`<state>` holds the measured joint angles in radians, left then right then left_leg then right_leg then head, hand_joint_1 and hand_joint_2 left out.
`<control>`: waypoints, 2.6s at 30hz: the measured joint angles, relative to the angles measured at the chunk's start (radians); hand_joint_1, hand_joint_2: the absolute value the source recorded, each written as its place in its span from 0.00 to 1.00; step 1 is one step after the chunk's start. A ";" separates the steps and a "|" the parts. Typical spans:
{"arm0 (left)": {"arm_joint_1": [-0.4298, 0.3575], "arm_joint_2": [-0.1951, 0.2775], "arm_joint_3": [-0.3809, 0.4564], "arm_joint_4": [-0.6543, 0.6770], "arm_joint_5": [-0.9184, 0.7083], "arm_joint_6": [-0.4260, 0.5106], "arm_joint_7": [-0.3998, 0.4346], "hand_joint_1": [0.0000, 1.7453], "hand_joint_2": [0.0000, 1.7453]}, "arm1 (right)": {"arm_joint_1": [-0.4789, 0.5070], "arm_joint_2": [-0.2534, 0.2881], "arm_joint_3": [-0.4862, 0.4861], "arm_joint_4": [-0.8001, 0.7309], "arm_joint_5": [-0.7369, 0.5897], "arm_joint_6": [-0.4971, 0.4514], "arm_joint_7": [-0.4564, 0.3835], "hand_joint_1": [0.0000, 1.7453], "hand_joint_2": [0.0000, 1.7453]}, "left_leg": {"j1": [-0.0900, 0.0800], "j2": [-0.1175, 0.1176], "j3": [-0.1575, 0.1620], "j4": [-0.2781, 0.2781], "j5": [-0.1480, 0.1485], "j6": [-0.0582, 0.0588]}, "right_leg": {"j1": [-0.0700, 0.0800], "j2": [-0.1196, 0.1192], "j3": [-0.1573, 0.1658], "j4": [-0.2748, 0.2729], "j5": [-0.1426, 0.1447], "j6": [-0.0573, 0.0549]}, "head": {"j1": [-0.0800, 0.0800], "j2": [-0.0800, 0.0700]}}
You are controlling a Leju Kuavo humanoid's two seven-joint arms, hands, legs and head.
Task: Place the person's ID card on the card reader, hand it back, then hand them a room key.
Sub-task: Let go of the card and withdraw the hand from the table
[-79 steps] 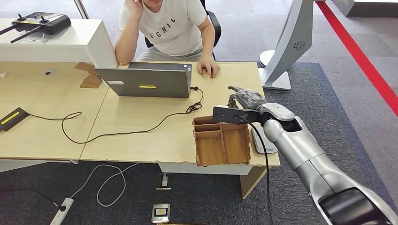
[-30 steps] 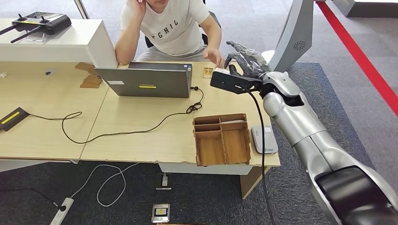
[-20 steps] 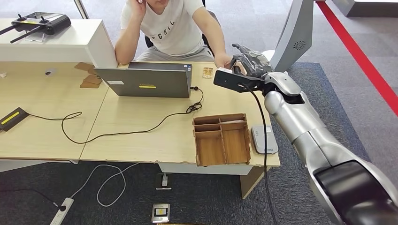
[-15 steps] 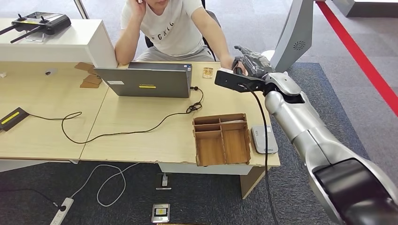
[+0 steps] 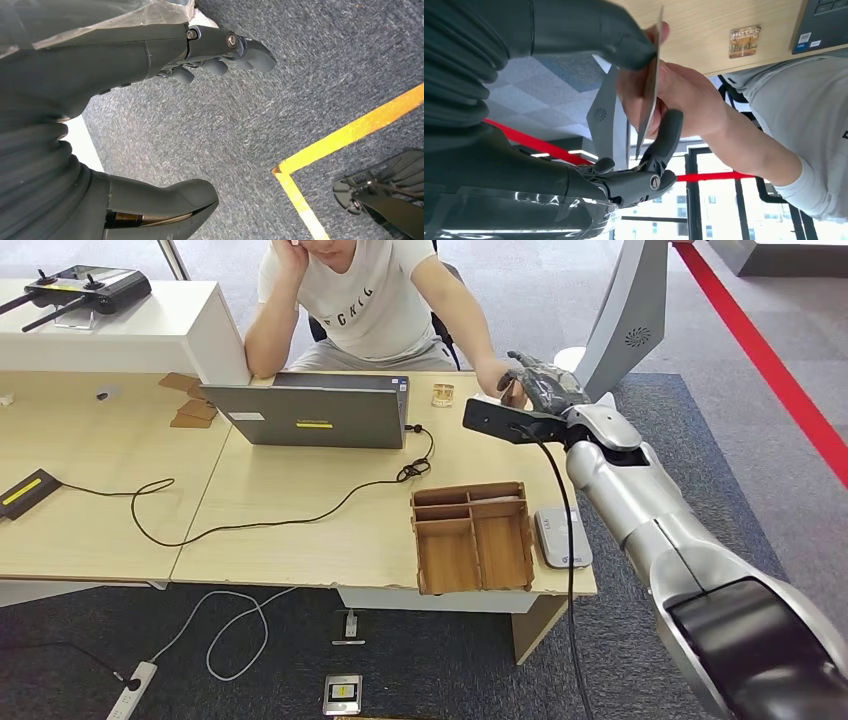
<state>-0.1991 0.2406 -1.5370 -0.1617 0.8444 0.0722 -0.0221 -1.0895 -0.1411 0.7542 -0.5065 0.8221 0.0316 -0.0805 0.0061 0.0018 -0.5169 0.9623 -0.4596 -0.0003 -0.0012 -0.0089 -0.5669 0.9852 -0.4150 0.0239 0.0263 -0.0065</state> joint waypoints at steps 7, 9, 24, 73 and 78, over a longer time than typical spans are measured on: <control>0.000 0.001 0.000 0.000 -0.004 -0.006 0.000 0.00 1.00 | 0.002 -0.001 0.000 0.013 0.019 -0.017 0.000 0.00 0.00 | 0.000 0.000 0.000 0.000 0.000 0.000 | 0.000 0.000 0.000 0.000 0.000 0.000 | 0.000 0.000; 0.000 0.002 0.000 0.000 -0.009 -0.010 0.000 0.00 1.00 | 0.002 -0.005 0.000 0.016 0.029 -0.024 0.000 0.00 0.00 | 0.000 0.000 0.000 0.000 0.000 0.000 | 0.000 0.000 0.000 0.000 0.000 0.000 | 0.000 0.000; 0.009 0.007 0.000 0.000 0.037 -0.029 0.052 0.00 1.00 | -0.072 -0.180 -0.006 0.070 0.204 -0.073 -0.001 0.00 0.00 | -0.001 -0.003 -0.001 0.002 0.000 0.001 | -0.001 -0.004 -0.001 -0.001 0.000 0.001 | 0.000 0.000; 0.017 -0.037 0.049 0.000 0.176 0.059 0.175 0.00 1.00 | 0.984 -0.097 -0.678 0.311 -0.377 -0.268 0.140 0.00 0.00 | 0.001 -0.003 0.011 0.000 -0.011 0.000 | 0.001 -0.006 0.013 -0.002 -0.012 0.001 | 0.000 0.000; 0.017 -0.023 0.049 0.000 0.164 0.043 0.167 0.00 1.00 | 0.985 -0.087 -0.681 0.318 -0.373 -0.209 0.211 0.00 0.00 | 0.001 -0.003 0.011 0.000 -0.011 0.000 | 0.000 -0.006 0.013 -0.002 -0.012 0.001 | 0.000 0.000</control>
<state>-0.1822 0.2176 -1.4878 -0.1615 1.0081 0.1147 0.1453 -0.1041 -0.2282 0.0734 -0.1881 0.4487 -0.1778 0.1309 0.0066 -0.0012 -0.5058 0.9620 -0.4707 0.0002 -0.0008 -0.0150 -0.5542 0.9835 -0.4275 0.0245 0.0264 -0.0065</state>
